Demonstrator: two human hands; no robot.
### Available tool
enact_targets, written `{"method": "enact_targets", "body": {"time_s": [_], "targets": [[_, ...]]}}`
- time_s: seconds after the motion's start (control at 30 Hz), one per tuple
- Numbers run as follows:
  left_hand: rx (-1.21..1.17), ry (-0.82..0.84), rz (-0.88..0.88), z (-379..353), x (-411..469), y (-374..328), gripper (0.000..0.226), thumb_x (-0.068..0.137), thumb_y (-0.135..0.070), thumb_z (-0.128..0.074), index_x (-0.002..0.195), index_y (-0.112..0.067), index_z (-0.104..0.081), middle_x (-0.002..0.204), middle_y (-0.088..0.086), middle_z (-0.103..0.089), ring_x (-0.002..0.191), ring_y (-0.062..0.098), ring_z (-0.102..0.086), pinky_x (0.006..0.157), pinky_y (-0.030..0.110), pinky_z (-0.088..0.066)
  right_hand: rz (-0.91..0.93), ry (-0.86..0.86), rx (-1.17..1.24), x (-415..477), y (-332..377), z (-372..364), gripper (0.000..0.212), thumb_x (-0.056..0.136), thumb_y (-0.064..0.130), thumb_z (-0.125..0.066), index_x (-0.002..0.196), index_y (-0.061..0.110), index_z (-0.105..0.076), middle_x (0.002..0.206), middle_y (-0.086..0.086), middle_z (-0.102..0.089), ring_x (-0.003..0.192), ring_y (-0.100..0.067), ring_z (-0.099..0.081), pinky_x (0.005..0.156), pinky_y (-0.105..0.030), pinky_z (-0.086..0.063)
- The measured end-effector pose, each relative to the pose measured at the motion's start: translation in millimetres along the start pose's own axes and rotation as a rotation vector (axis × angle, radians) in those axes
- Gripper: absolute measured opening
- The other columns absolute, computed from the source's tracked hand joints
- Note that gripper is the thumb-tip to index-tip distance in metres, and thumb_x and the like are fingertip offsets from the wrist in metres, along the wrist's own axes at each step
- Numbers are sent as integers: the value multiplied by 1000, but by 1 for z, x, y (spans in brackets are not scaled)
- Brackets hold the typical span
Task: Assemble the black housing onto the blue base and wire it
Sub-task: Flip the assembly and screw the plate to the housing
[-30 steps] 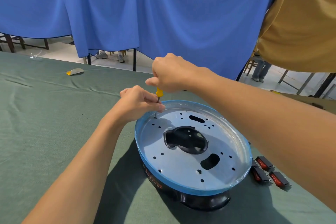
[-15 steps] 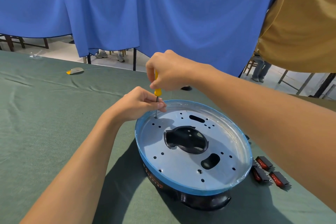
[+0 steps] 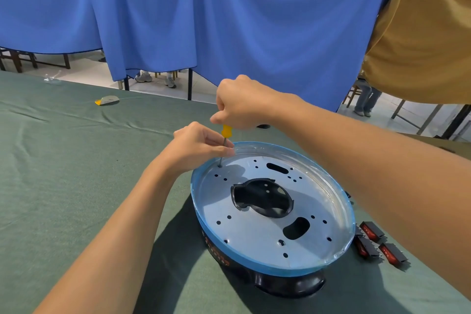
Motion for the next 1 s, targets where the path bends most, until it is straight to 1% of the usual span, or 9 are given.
{"method": "enact_targets", "body": {"time_s": [0.1,0.17,0.23,0.3,0.47,0.53,0.63,0.83,1.0], "targets": [[35,-27,-15,2,0,1,2,76,-37,-80,75,-35,-80,84,0,-77,108,16,-63,98,46,-47,-36,6,-10,0,-2,-3,39,93,35,-56,63,18,-38,69,-3,-44,59,-24,-48,52,-30,-36],[31,38,-30,1,0,0,10,83,-32,-76,76,-35,-80,87,-13,-76,115,11,-60,105,44,-43,11,46,16,-1,3,0,29,90,37,-62,72,17,-50,73,-3,-54,66,-23,-60,54,-31,-45],[24,91,-28,0,1,1,15,89,-29,-71,79,-36,-79,92,-19,-75,117,3,-59,109,41,-40,65,59,25,-1,7,4,11,86,23,-65,80,18,-57,83,-6,-57,74,-23,-62,56,-31,-49],[21,106,-27,-3,1,0,14,90,-28,-70,83,-37,-78,95,-17,-76,114,1,-61,110,41,-40,61,35,17,1,6,5,16,86,15,-63,75,20,-53,82,-6,-51,73,-23,-59,55,-32,-48],[-57,-54,-39,2,-1,-1,8,77,-27,-81,73,-34,-80,81,-13,-76,102,9,-67,103,47,-45,-35,-19,-23,0,-2,1,39,93,34,-57,63,17,-38,71,-4,-41,54,-22,-48,50,-29,-34],[-42,2,-43,1,-2,-2,15,83,-25,-76,73,-35,-79,84,-14,-76,98,4,-68,104,45,-45,4,24,-10,-1,2,1,32,90,37,-61,69,18,-46,77,-5,-49,61,-23,-57,51,-29,-40],[-43,88,-51,-1,-2,-3,15,91,-22,-69,83,-30,-79,91,-15,-76,99,1,-68,104,43,-46,67,63,16,1,8,1,19,87,20,-64,75,24,-50,85,-3,-51,80,-25,-60,56,-30,-44],[-43,-62,-47,1,-2,-2,7,77,-26,-81,75,-32,-80,79,-6,-77,90,10,-68,98,49,-48,-20,-8,-8,-1,-1,-3,42,94,34,-56,61,17,-35,68,-3,-39,55,-22,-42,49,-29,-30],[-62,84,-52,-1,-2,-3,23,89,-20,-71,74,-36,-79,90,-16,-76,99,0,-67,104,41,-47,87,61,26,-1,7,4,13,86,26,-69,80,22,-57,87,-3,-56,81,-23,-59,53,-30,-43]]}}
Point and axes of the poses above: each hand's wrist, its own x-axis towards the middle knuckle, its own z-axis out of the back of the hand, y = z × x, the point moved 5 cm from there along x, towards the middle knuckle
